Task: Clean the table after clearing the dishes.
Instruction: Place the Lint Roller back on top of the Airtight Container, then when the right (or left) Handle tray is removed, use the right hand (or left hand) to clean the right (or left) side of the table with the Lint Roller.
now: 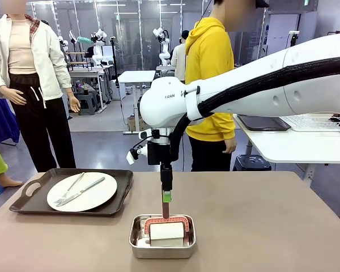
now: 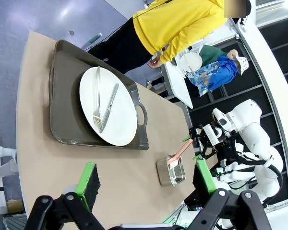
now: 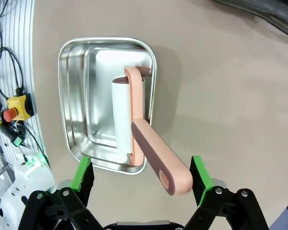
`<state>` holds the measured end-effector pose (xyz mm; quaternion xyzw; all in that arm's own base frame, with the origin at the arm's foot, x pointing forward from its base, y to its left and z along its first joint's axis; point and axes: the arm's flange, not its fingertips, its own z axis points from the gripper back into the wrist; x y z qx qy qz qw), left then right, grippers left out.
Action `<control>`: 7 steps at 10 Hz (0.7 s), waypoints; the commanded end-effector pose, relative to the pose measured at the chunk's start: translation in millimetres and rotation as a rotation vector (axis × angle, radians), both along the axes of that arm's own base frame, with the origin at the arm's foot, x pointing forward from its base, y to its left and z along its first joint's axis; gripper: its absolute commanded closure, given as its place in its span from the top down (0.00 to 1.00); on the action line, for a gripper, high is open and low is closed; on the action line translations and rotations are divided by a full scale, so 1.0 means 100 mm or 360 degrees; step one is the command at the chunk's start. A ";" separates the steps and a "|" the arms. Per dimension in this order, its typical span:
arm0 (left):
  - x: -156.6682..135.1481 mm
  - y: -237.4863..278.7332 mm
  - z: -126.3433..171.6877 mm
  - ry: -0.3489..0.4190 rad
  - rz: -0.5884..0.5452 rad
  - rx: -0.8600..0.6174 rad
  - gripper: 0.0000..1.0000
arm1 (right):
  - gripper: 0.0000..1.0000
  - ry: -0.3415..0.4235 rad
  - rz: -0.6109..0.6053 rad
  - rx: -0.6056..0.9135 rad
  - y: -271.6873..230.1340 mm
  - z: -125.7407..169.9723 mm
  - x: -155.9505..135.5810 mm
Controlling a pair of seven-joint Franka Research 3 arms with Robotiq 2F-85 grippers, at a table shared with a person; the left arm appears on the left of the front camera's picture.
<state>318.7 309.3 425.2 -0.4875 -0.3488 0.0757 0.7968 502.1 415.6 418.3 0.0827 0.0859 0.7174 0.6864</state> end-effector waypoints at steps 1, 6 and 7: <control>-0.03 0.01 0.02 -0.0019 -0.0010 -0.0006 1.00 | 1.00 -0.0037 -0.0034 -0.0159 -0.09 0.02 0.07; -0.03 0.01 0.02 -0.0019 -0.0010 -0.0006 1.00 | 1.00 0.0000 0.0000 0.0000 0.00 0.00 0.00; -0.03 0.01 0.02 -0.0019 -0.0010 -0.0006 1.00 | 1.00 0.0000 0.0000 0.0000 0.00 0.00 0.00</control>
